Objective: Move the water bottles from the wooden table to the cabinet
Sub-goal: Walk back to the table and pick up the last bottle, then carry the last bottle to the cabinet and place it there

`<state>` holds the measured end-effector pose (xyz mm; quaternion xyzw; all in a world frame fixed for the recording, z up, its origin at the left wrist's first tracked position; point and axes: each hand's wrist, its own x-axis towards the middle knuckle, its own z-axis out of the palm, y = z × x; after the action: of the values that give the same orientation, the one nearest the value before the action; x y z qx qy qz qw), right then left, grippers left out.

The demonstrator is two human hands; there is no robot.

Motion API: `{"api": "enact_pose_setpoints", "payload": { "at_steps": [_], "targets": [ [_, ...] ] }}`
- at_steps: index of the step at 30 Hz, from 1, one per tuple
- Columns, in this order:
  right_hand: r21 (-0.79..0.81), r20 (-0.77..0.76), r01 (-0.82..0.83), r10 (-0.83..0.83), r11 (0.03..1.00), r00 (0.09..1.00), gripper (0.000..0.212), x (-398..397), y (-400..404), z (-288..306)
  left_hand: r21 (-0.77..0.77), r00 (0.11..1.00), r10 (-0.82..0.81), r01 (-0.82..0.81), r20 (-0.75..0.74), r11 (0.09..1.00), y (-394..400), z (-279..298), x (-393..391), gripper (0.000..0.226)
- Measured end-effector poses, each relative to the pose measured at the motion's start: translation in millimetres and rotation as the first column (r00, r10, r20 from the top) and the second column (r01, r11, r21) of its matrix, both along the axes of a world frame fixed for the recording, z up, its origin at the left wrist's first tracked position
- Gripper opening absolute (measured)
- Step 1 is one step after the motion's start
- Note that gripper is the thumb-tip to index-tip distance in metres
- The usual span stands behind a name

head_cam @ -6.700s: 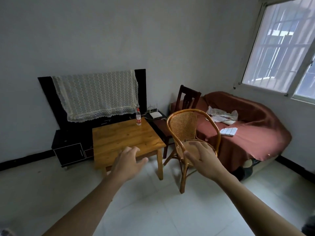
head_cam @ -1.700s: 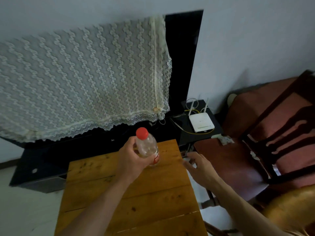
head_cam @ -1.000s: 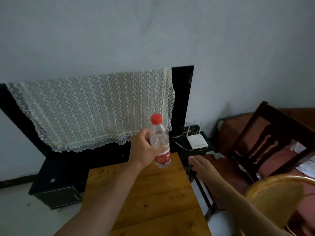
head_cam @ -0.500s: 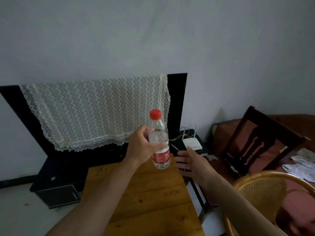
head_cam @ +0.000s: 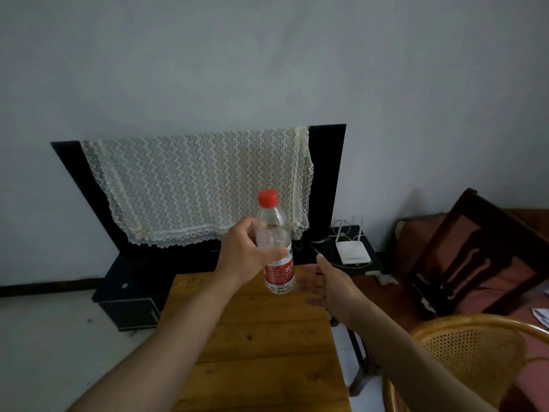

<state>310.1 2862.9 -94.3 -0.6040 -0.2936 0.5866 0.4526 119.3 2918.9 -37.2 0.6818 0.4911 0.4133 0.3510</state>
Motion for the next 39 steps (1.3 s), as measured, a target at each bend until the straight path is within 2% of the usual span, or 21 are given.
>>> {"api": "enact_pose_setpoints", "payload": {
  "at_steps": [3, 7, 11, 22, 27, 34, 39],
  "targets": [
    [-0.019, -0.013, -0.014, 0.014, 1.0, 1.0, 0.053, 0.7, -4.1, -2.0, -0.005, 1.0, 0.009, -0.009, 0.002, 1.0, -4.1, -1.5, 1.9, 0.063],
    [-0.028, -0.052, -0.001, -0.001, 1.0, 0.999, 0.054, -1.5, -5.0, 0.7, 0.024, 1.0, 0.01, -0.009, -0.026, 1.0, -7.4, 3.0, 3.6, 0.055],
    [-0.013, -0.089, 0.016, -0.017, 1.0, 0.996, 0.053, -9.4, -2.9, 6.3, 0.037, 1.0, 0.0, 0.0, 0.01, 0.999, -5.0, 10.3, -5.9, 0.053],
    [-0.04, -0.009, 0.006, -0.007, 0.999, 1.0, 0.053, -78.6, 14.1, 7.6, 0.017, 0.999, -0.011, 0.01, 0.041, 1.0, 9.9, 3.1, -78.3, 0.058],
    [-0.082, 0.061, -0.032, 0.037, 0.996, 0.997, 0.054, -121.5, 23.3, 2.7, -0.001, 0.997, 0.081, -0.081, 0.013, 0.997, 8.5, -1.1, -115.1, 0.053],
    [-0.132, 0.088, -0.196, 0.209, 0.972, 0.974, 0.05, -169.6, 55.3, 6.5, -0.045, 0.964, 0.267, -0.267, 0.005, 0.963, 1.7, -5.1, -161.2, 0.051],
    [-0.129, 0.103, -0.381, 0.395, 0.915, 0.913, 0.052, -193.4, 77.2, 11.5, -0.046, 0.901, 0.431, -0.433, -0.049, 0.9, -10.4, -3.3, -175.6, 0.054]
  ]
}}
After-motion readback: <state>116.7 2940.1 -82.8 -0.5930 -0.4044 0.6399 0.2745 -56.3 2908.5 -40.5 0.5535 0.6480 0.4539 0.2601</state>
